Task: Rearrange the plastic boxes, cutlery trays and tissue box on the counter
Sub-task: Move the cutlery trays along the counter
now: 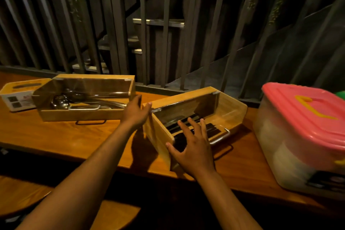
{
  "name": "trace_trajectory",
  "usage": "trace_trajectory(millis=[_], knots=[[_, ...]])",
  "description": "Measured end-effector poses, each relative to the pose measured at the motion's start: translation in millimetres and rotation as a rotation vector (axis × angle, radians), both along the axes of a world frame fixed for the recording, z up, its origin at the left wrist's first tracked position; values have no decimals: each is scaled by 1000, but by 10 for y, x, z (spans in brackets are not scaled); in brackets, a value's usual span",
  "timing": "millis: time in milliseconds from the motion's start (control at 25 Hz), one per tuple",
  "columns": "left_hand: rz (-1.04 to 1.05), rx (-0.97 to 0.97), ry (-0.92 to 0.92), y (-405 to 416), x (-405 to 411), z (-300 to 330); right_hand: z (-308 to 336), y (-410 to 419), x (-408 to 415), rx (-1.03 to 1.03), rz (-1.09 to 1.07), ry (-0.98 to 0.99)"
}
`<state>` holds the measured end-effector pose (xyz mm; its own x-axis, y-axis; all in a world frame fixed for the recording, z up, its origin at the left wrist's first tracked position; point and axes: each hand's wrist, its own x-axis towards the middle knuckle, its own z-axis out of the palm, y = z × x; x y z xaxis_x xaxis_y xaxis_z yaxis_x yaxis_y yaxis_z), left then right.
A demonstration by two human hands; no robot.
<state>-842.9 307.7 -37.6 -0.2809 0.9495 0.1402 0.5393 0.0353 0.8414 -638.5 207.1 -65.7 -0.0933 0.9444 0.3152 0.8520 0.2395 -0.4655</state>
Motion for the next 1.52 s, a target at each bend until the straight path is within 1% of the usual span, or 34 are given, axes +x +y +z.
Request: trace_trajectory(millis=[80, 120, 240, 400, 520, 640, 800, 1040, 1160, 1280, 1440, 1520], knots=[[-86, -67, -73, 93, 61, -25, 34, -17, 58, -16, 33, 19], [-90, -56, -80, 85, 117, -61, 42, -39, 116, -13, 47, 21], [-33, 8, -25, -86, 247, -170, 70, -129, 348, 4, 76, 40], [-50, -18, 100, -372, 509, -159, 147, -294, 856, -45, 118, 78], [-66, -78, 207, -546, 900, -121, 209, -412, 1320, -73, 55, 52], [26, -106, 318, -732, 1367, -205, 271, -532, 1656, -83, -28, -12], [150, -113, 426, -954, 1744, -201, 209, -584, 1769, -18, -122, -104], [196, -102, 546, -1229, 2149, -104, 127, -575, 1949, 17, -190, -147], [223, -107, 564, -1287, 2229, -97, 134, -586, 2012, 14, -160, -175], [203, -108, 533, -1303, 2242, -96, 142, -588, 2024, -1, -140, -172], [-7, -86, 397, -1363, 1954, -95, 224, -617, 2021, -87, -110, -177], [-30, -30, 395, -1458, 1714, -35, 298, -681, 1940, -81, -98, -202]])
